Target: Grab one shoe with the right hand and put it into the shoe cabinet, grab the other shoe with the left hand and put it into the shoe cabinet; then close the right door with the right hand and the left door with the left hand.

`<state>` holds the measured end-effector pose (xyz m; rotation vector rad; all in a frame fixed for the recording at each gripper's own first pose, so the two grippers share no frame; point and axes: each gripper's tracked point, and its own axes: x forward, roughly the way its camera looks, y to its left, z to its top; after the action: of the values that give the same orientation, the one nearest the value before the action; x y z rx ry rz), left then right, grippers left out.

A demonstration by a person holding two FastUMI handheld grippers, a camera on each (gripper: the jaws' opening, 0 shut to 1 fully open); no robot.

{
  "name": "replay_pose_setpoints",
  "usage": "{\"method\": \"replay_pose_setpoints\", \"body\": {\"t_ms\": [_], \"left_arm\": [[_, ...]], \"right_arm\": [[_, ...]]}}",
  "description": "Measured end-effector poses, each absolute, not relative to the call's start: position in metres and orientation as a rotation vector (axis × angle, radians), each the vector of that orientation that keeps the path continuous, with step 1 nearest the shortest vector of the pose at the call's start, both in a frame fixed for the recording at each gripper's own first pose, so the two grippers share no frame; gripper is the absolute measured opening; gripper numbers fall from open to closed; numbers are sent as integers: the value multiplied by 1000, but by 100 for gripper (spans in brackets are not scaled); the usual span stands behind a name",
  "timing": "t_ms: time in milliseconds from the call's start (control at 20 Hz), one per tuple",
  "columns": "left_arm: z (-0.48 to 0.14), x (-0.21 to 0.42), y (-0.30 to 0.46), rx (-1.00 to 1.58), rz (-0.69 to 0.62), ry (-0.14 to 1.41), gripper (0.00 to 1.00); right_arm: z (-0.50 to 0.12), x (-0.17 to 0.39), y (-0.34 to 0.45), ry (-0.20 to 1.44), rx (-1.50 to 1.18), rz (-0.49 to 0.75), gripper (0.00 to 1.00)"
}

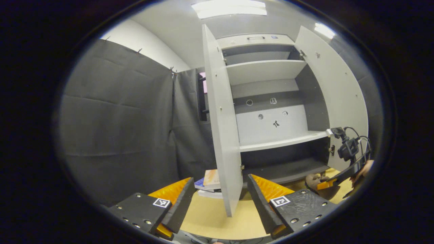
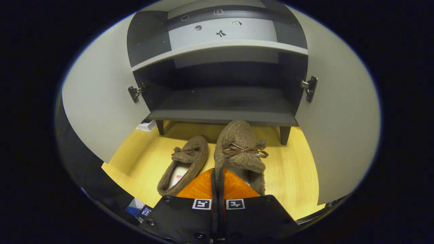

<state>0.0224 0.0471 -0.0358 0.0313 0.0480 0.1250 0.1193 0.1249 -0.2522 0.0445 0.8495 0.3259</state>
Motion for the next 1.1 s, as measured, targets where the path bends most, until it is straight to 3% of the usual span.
{"method": "replay_pose_setpoints", "body": {"t_ms": [550, 1000, 1050, 1100], "left_arm": [[-30, 30, 14, 6, 49, 21, 98], [-38, 35, 6, -16, 22, 32, 98], [-39, 35, 6, -19, 21, 34, 90], [-40, 35, 7, -21, 22, 37, 90]], "right_arm": [[-131, 145, 123, 624, 61, 373, 1], [-50, 203, 115, 452, 50, 350, 1], [-43, 210, 114, 439, 49, 346, 1], [-37, 219, 115, 428, 47, 341, 1]]}}
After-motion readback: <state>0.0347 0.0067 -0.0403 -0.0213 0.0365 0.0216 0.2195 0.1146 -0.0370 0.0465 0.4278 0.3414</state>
